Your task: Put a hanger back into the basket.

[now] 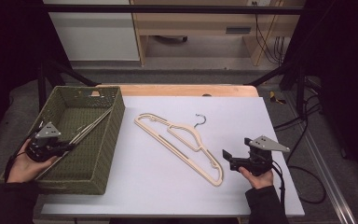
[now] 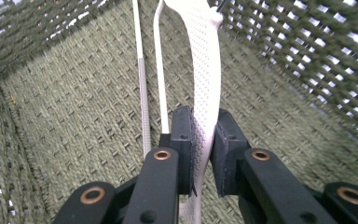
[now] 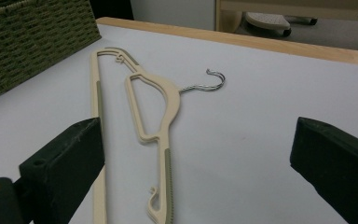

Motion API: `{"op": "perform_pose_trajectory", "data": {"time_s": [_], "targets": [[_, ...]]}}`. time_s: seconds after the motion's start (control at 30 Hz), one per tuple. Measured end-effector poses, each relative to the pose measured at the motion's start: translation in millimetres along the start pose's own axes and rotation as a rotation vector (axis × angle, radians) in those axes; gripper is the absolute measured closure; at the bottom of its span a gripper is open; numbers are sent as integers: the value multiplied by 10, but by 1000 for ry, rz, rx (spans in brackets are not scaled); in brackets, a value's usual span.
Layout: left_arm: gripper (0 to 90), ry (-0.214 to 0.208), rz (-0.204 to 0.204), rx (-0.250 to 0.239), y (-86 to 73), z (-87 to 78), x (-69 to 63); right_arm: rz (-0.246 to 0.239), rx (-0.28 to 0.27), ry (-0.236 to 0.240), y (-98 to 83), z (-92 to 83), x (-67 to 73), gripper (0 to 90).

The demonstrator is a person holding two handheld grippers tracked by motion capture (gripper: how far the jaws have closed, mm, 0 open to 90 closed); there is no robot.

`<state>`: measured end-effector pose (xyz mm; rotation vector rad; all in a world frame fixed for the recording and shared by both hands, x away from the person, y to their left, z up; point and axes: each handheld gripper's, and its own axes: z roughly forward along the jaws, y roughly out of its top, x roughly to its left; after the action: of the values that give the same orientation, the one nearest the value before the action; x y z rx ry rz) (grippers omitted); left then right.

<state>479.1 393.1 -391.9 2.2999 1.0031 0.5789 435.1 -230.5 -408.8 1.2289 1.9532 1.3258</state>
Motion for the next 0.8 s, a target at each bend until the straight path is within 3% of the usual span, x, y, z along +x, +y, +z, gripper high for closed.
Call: {"op": "perform_pose_trajectory", "data": {"time_s": [0.13,0.27,0.8], "targets": [[791,-23,20,19,4,20,-16,-1,0,1,1,0,1,36],[766,-68,53,80,9,91,-66,0,-2,2,2,-3,4,36],[716,-72,119,162,45,191,-200,-2,-5,3,5,-7,7,38]]}}
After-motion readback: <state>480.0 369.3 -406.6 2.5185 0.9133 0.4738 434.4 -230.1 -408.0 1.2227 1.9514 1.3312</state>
